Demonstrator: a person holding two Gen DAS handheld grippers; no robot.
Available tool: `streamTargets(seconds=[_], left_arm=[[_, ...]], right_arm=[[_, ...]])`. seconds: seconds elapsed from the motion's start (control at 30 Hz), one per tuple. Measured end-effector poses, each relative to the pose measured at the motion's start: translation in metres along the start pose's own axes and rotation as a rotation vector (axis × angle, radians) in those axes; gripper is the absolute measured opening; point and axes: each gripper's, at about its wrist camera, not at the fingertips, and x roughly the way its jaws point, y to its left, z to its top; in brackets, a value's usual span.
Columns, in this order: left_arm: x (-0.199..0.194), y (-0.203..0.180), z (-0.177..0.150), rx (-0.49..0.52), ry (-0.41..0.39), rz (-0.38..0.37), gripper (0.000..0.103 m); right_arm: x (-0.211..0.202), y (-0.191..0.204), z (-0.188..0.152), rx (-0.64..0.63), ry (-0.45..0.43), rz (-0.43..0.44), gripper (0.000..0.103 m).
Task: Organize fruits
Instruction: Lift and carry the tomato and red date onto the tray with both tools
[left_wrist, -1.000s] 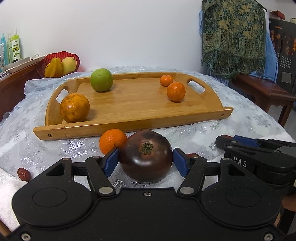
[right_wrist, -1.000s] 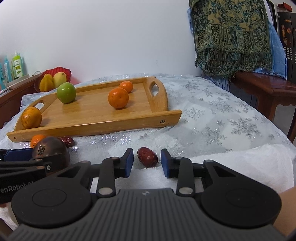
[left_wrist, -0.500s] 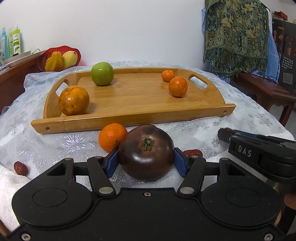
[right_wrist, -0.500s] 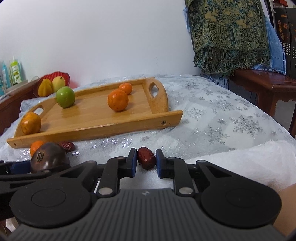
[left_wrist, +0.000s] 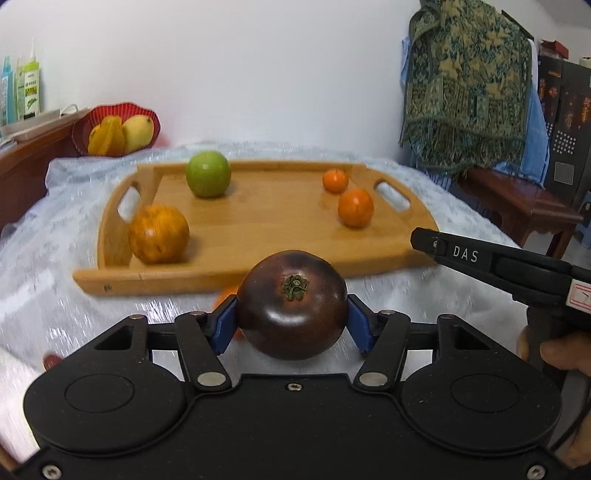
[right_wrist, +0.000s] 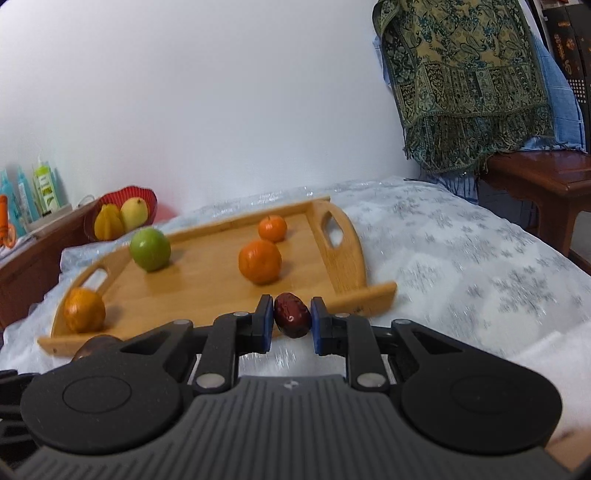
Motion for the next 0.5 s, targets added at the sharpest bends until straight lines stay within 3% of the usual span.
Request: streamTargets(seconds=[0.5], left_arm=[[0.057, 0.081, 0.082, -0.08, -0.056, 0.075, 0.058]], right_arm=[[0.067, 0.002, 0.058, 0.023, 0.0, 0.0, 0.025]])
